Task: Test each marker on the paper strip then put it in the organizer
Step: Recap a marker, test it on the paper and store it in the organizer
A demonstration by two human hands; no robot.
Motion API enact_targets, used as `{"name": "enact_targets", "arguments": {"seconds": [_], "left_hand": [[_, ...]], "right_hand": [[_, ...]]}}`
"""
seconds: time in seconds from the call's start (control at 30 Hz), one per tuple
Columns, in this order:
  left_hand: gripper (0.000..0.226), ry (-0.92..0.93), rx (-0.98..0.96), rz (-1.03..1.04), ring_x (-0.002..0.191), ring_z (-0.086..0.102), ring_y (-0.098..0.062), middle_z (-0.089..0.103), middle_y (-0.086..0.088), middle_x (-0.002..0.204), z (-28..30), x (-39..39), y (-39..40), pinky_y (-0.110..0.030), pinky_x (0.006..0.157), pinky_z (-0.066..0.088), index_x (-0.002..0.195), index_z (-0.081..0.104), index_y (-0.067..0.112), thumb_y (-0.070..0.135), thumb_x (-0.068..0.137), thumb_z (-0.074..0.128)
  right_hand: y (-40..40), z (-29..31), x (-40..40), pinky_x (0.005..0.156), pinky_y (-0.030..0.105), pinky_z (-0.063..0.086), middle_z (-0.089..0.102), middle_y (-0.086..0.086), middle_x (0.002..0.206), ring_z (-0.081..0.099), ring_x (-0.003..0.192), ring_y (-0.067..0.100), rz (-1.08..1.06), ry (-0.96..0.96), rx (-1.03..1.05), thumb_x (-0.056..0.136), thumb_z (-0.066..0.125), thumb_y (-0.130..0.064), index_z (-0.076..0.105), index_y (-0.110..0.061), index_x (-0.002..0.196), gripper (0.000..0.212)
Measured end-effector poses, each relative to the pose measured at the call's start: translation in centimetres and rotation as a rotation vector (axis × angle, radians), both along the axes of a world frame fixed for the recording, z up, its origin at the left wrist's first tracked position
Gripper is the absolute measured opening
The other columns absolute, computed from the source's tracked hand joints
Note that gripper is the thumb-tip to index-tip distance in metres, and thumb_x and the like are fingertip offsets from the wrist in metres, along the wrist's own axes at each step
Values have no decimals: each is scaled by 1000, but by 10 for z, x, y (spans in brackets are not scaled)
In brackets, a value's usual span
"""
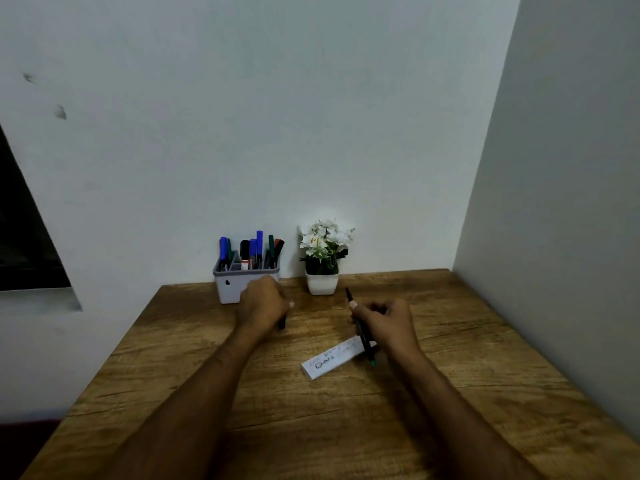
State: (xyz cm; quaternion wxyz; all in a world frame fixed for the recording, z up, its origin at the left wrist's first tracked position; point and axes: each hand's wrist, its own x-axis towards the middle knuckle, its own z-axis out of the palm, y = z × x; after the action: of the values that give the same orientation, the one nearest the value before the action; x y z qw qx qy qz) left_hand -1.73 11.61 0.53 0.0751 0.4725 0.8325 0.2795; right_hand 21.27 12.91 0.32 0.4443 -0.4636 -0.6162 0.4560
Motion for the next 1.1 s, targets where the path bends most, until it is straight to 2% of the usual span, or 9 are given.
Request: {"name": "enact_targets", "arguments": {"seconds": [0.13,0.27,0.43,0.5,0.6,0.77,0.87,1.0,1.1], "left_hand": [[22,190,-30,-13,89,67,-24,69,-7,96,-9,11,-6,-35,74,58,92,69,16,31,79,80],[18,252,-48,-30,89,66,-24,67,-7,97,-11,17,-9,-36,73,59,95,64,16,26,84,73],[13,262,-21,-49,85,65,-21,67,-7,96,-12,27,-15,-34,71,58,96,65,14,20,87,71],[13,254,89,-122,90,64,-19,67,-7,103,-12,36,-15,-31,76,57,101,66,13,10,88,66],[37,239,265,-397,109,61,-17,65,-3,121,-13,58,-14,-27,94,50,121,64,12,-1,86,62],[40,253,231,-722,123,52,-15,57,-2,135,-29,96,-9,-17,98,36,134,56,14,13,95,47],[41,275,151,-773,126,47,-15,51,-1,140,-37,107,-10,-22,100,34,141,48,17,24,101,43],[45,260,80,-801,136,39,-13,42,-3,151,-42,111,-16,-19,109,26,149,39,15,22,105,40],[46,271,77,-797,139,36,-15,39,-5,154,-44,112,-20,-19,112,23,151,35,12,21,106,36]], "right_hand": [[0,5,10,61,27,58,80,7,80,77,76,20,12,94,4,91,75,-12,77,-12,95,4],[5,8,21,53,20,56,78,11,88,74,63,9,21,221,-4,97,63,3,74,-15,106,23],[14,6,34,64,24,61,75,17,95,74,75,20,24,378,-44,101,43,14,71,-3,116,36],[18,3,41,69,26,62,76,17,98,76,82,23,2,469,-59,97,48,17,70,-3,115,34],[26,-3,50,68,30,63,77,20,99,76,82,27,-56,597,-105,94,61,10,70,-4,110,23],[29,-11,64,55,29,57,77,17,91,69,65,20,-180,444,-96,95,70,-11,73,-2,103,12],[28,-17,69,54,29,55,78,14,88,70,67,20,-262,364,-95,89,76,-9,76,-2,98,11],[26,-24,68,66,35,59,78,8,87,73,81,25,-287,241,-70,85,77,-7,76,-12,87,6],[27,-26,63,64,27,59,77,5,83,74,76,18,-247,109,-8,84,75,-3,76,-11,89,9]]}}
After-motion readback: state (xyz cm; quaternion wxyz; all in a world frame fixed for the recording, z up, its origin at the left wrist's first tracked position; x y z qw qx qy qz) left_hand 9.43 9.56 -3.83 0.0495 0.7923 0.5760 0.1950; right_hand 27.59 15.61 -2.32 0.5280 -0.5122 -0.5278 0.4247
